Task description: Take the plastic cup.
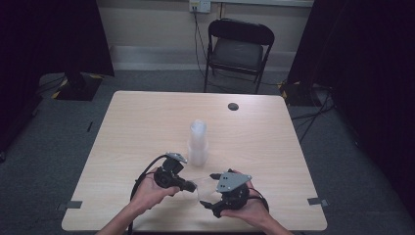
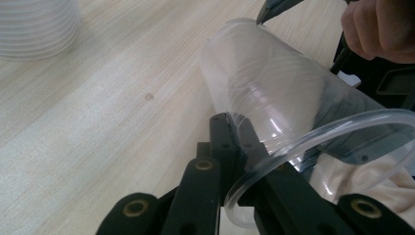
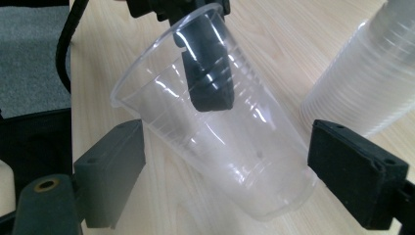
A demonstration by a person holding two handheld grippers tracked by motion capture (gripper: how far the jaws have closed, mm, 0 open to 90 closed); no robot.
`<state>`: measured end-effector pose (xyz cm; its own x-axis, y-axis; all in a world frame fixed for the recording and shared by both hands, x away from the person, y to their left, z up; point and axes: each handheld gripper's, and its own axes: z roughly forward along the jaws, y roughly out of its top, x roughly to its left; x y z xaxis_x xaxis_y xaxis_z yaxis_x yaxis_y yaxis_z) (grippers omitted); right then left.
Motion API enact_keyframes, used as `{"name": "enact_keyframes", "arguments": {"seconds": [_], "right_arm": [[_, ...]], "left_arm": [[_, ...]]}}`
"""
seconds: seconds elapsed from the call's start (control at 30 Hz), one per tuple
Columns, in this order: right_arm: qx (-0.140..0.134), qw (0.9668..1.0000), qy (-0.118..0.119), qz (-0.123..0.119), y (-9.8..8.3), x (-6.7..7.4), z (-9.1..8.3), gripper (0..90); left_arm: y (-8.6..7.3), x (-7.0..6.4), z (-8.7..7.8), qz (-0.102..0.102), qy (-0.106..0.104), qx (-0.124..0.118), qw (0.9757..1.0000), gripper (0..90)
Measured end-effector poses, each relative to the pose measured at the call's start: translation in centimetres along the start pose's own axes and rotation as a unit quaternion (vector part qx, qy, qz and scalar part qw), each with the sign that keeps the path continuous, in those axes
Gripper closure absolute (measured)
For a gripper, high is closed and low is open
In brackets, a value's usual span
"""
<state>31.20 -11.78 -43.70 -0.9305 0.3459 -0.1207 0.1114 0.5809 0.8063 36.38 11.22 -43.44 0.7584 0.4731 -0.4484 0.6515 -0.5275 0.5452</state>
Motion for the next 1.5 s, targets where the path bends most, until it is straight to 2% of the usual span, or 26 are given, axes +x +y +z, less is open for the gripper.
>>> {"name": "enact_keyframes", "arguments": {"seconds": [0.07,0.13,0.27,0.33,0.43,0.57,0.7,0.73,0.87,0.93,1.1,1.3,1.37,1.5], "right_arm": [[0.004,1.0000,0.003,-0.007,0.2,0.1,0.1,13.9],[0.010,0.9997,-0.004,-0.023,0.2,0.3,0.3,13.8],[0.017,0.9992,-0.007,-0.036,0.3,0.5,0.8,13.7],[0.020,0.9988,-0.009,-0.044,0.3,0.6,1.1,13.7],[0.023,0.9982,-0.011,-0.054,0.4,0.9,1.5,14.2],[0.024,0.9968,-0.019,-0.074,0.7,1.3,1.9,16.0],[0.023,0.9964,-0.026,-0.078,0.8,1.3,2.2,16.5],[0.024,0.9961,-0.028,-0.081,0.8,1.3,2.2,16.7],[0.026,0.9952,-0.033,-0.089,0.8,1.4,2.6,17.6],[0.029,0.9949,-0.034,-0.091,0.8,1.4,2.8,18.0],[0.023,0.9947,-0.036,-0.093,0.8,1.6,2.9,19.7],[0.017,0.9942,-0.042,-0.097,0.9,1.6,2.9,21.3],[0.012,0.9940,-0.044,-0.100,1.1,1.6,2.8,23.4],[0.009,0.9937,-0.045,-0.102,1.2,1.7,2.7,26.3]], "left_arm": [[0.2,-0.1,0.0,-0.005,0.004,0.000,1.0000,89.8],[0.2,0.0,0.1,-0.010,-0.001,0.006,0.9999,89.8],[0.3,0.1,0.4,-0.019,0.001,0.012,0.9997,89.8],[0.5,0.1,0.5,-0.024,-0.005,0.013,0.9996,89.6],[0.7,0.3,0.7,-0.021,-0.016,0.016,0.9995,89.2],[1.0,0.2,0.9,-0.024,-0.012,0.023,0.9994,88.8],[1.5,0.1,0.9,-0.026,-0.009,0.030,0.9992,88.8],[1.6,0.2,0.9,-0.021,-0.008,0.036,0.9991,88.8],[1.9,-0.2,1.3,-0.023,-0.011,0.037,0.9990,88.8],[2.1,-0.3,1.4,-0.017,-0.006,0.041,0.9990,88.5],[2.2,-0.3,1.6,-0.027,-0.002,0.039,0.9989,88.1],[2.3,-0.4,1.8,-0.029,0.024,0.042,0.9984,88.6],[2.3,-0.4,1.9,-0.035,0.027,0.037,0.9983,88.8],[2.3,-0.4,1.9,-0.032,0.029,0.040,0.9983,88.8]]}}
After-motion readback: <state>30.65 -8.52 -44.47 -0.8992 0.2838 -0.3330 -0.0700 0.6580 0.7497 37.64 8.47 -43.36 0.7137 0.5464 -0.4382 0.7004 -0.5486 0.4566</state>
